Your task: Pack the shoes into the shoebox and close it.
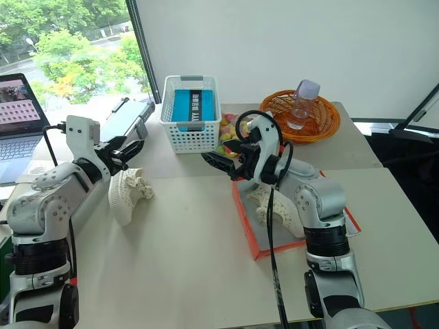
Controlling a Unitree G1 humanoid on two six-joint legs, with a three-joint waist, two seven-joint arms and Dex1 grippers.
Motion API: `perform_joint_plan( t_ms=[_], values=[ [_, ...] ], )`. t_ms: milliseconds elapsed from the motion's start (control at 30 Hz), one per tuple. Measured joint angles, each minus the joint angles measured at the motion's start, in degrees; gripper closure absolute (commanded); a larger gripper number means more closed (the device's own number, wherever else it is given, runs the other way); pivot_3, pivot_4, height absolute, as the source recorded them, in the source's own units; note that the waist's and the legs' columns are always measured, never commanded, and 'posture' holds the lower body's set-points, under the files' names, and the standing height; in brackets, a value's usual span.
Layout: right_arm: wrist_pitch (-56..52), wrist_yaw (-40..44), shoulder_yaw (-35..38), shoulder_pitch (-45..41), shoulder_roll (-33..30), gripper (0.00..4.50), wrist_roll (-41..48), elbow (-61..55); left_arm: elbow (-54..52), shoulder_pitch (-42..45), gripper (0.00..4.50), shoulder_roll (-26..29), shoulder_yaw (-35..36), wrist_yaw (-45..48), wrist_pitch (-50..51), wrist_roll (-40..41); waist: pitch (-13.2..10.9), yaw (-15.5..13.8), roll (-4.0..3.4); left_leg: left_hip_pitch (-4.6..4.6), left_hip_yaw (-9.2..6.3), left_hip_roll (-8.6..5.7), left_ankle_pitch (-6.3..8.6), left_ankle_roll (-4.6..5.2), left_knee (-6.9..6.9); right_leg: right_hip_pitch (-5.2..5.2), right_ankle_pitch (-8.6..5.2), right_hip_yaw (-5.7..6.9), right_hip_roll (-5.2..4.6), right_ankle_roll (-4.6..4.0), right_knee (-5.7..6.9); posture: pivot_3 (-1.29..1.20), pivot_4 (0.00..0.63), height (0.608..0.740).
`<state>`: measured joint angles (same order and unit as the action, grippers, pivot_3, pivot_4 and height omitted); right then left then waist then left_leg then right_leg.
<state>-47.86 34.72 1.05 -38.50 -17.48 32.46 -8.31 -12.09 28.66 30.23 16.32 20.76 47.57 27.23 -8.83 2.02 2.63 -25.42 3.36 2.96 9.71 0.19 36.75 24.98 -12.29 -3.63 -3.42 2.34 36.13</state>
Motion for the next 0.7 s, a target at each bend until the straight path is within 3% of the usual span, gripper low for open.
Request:
perform_joint_plan(
  t_ms=[33, 67, 400, 700],
  values=[
    [-0.03, 0.00, -0.01, 0.00, -0.03, 0.00, 0.16, -0.03, -0.84, 0.00, 0.12, 0.00, 0.04, -0.98, 1.39, 0.01, 0.00, 0.04, 0.00, 0.00, 0.00, 0.00, 0.00, 0.00, 0.00, 0.00, 0.00, 0.00, 0.00, 0.00, 0.01, 0.00, 0.150, 0.740],
    [-0.04, 0.00, -0.01, 0.02, -0.07, 0.00, 0.22, -0.07, -1.19, -0.01, 0.06, -0.01, 0.08, -1.95, 2.31, -0.01, 0.00, 0.07, 0.00, 0.01, 0.00, 0.00, 0.00, 0.00, 0.00, 0.00, 0.00, 0.00, 0.00, 0.00, 0.01, 0.00, 0.150, 0.740],
    [-0.10, -0.34, -0.17, 1.15, -0.71, 0.00, 0.28, -0.69, -12.29, -10.25, 0.06, -8.66, 6.21, -20.42, 17.14, -2.94, 0.00, 0.36, 0.00, 0.01, -0.02, 0.00, 0.00, 0.00, 0.00, 0.02, 0.00, -0.05, 0.01, 0.00, 0.06, 0.00, 0.150, 0.740],
    [-0.15, -0.49, -0.50, 1.39, -0.83, 0.00, 0.27, -0.87, -15.86, -16.25, 0.06, -10.97, 7.04, -23.74, 17.79, -6.32, 0.00, 0.18, 0.00, 0.04, -0.02, -0.02, -0.01, -0.01, 0.01, 0.00, 0.00, -0.06, 0.00, -0.01, 0.02, 0.00, 0.150, 0.740]
  ],
)
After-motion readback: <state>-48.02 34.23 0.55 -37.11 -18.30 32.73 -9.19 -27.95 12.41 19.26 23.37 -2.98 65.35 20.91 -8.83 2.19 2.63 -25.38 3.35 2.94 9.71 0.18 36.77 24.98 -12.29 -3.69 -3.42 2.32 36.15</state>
